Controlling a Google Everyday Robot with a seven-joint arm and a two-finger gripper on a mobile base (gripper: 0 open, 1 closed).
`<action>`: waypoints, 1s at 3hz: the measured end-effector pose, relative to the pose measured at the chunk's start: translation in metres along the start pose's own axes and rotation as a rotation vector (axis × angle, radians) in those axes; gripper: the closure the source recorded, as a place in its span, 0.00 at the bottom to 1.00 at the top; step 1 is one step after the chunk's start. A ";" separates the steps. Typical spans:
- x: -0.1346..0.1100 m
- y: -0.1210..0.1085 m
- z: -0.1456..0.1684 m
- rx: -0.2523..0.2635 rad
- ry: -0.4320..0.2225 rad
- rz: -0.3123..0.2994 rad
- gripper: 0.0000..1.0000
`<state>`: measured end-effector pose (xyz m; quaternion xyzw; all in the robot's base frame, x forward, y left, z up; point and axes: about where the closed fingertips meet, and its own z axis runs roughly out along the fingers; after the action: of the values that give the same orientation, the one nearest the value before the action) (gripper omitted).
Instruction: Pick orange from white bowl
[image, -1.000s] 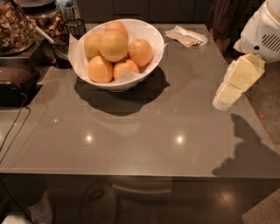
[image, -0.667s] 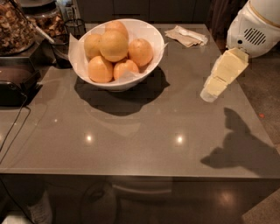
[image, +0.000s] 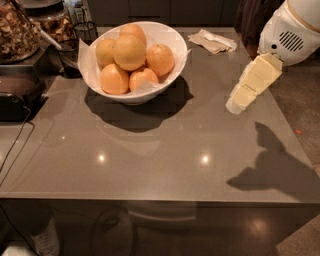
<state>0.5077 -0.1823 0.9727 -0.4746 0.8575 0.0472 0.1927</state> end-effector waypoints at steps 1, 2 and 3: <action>-0.027 -0.007 0.010 -0.043 -0.077 0.059 0.00; -0.053 -0.016 0.015 -0.065 -0.106 0.093 0.00; -0.055 -0.017 0.014 -0.063 -0.110 0.093 0.00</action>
Offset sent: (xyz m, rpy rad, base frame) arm 0.0688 0.0571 0.0147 0.1947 0.0418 -0.0726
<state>0.5518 -0.1440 0.9822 -0.4367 0.8649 0.1093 0.2219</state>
